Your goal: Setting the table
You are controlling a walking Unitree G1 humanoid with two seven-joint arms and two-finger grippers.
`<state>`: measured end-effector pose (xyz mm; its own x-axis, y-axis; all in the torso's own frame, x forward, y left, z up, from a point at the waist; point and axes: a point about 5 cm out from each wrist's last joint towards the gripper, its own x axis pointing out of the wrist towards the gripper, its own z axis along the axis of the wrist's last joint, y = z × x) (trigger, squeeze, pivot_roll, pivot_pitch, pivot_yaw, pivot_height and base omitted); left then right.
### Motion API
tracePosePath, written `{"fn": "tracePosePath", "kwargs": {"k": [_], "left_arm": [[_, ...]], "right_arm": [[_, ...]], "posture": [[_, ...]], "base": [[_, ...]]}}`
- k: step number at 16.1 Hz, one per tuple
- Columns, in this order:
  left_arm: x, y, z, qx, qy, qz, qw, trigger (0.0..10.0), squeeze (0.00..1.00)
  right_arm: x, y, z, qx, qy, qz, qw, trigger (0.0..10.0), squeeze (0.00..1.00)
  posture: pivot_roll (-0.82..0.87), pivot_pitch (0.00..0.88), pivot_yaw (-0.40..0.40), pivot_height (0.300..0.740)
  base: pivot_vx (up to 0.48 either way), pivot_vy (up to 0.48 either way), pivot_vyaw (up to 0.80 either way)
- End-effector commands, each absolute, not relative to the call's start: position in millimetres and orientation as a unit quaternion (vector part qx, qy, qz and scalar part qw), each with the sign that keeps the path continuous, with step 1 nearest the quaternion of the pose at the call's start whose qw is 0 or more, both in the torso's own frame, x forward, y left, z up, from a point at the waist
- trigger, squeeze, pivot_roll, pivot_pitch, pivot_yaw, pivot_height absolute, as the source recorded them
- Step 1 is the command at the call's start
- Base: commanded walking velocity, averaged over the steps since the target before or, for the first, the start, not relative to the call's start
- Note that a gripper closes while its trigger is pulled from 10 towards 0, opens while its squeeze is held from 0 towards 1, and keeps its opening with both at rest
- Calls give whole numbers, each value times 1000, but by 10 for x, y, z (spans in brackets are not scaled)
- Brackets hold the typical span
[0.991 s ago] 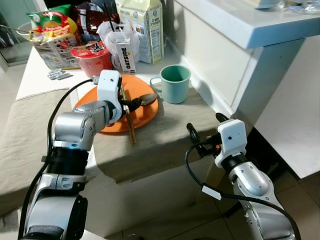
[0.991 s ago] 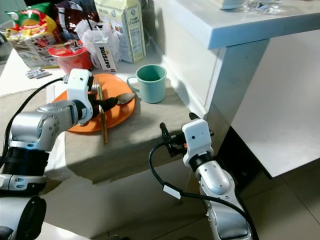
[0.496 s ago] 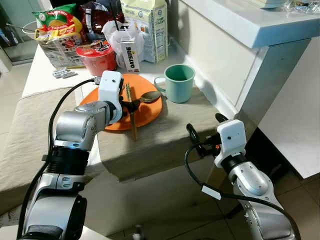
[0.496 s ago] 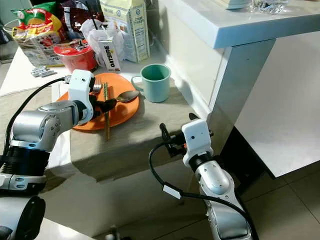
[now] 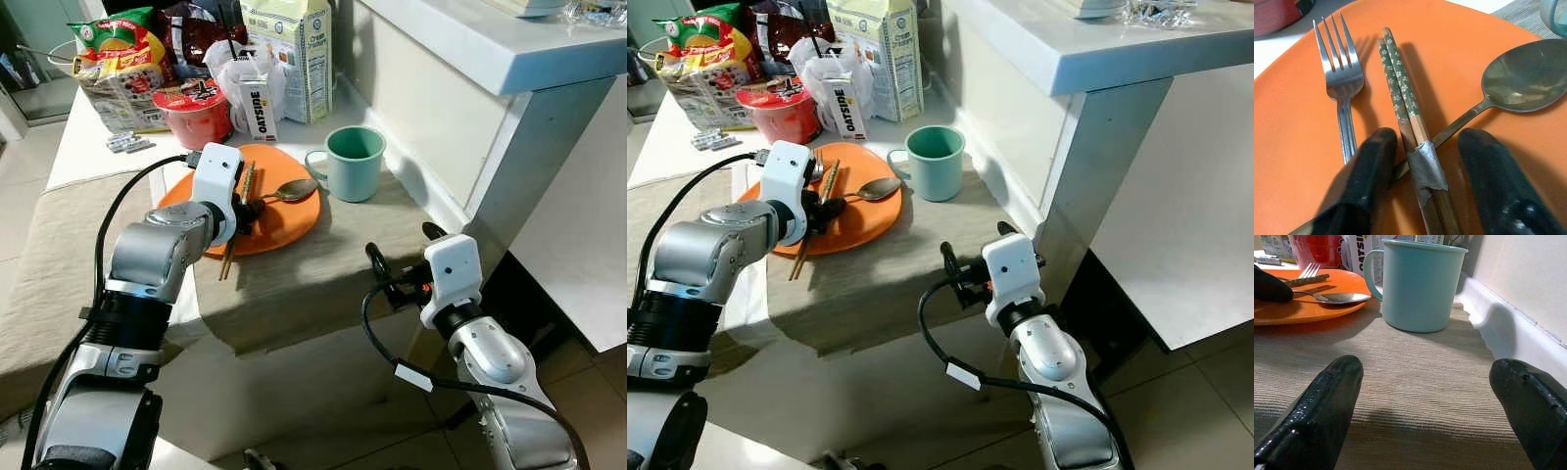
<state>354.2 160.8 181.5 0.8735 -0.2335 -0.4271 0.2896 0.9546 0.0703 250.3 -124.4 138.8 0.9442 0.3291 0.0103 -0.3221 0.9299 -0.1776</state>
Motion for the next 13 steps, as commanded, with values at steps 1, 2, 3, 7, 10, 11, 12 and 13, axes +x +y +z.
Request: {"fn": "tracePosePath", "kwargs": {"k": [1,2,3,7,10,11,12,13], "left_arm": [[3508,1654,1664,76,237,-132,959,0,0],[3506,1650,1676,81,232,-132,960,0,0],[3507,1652,1682,85,229,-130,961,0,0],[3507,1649,1738,89,204,-138,965,0,0],[3508,1676,1766,81,197,-135,968,0,0],[3517,1706,1882,64,174,-129,974,0,0],[3519,1723,1968,63,159,-126,977,0,0],[3519,1733,2028,60,147,-123,980,0,0]], "right_arm": [[2516,-1233,1408,-90,-20,167,982,10000,0],[2517,-1234,1409,-91,-20,168,981,10000,0],[2519,-1233,1408,-90,-19,168,982,10000,0],[2528,-1235,1402,-92,-17,168,981,10000,0],[2535,-1235,1395,-92,-16,169,981,10000,0],[2543,-1242,1390,-93,-15,168,981,10000,0],[2544,-1245,1386,-94,-15,168,981,10000,0],[2543,-1246,1382,-95,-15,168,981,10000,0]], "posture": [[-90,65,81,740],[-91,65,81,740],[-91,65,81,740],[-88,61,77,740],[-88,57,77,740],[-89,53,77,740],[-89,50,76,740],[-88,48,76,740]], "base": [[0,0,0],[0,0,0],[0,0,0],[0,0,0],[0,0,0],[0,0,0],[0,0,0],[0,0,0]]}}
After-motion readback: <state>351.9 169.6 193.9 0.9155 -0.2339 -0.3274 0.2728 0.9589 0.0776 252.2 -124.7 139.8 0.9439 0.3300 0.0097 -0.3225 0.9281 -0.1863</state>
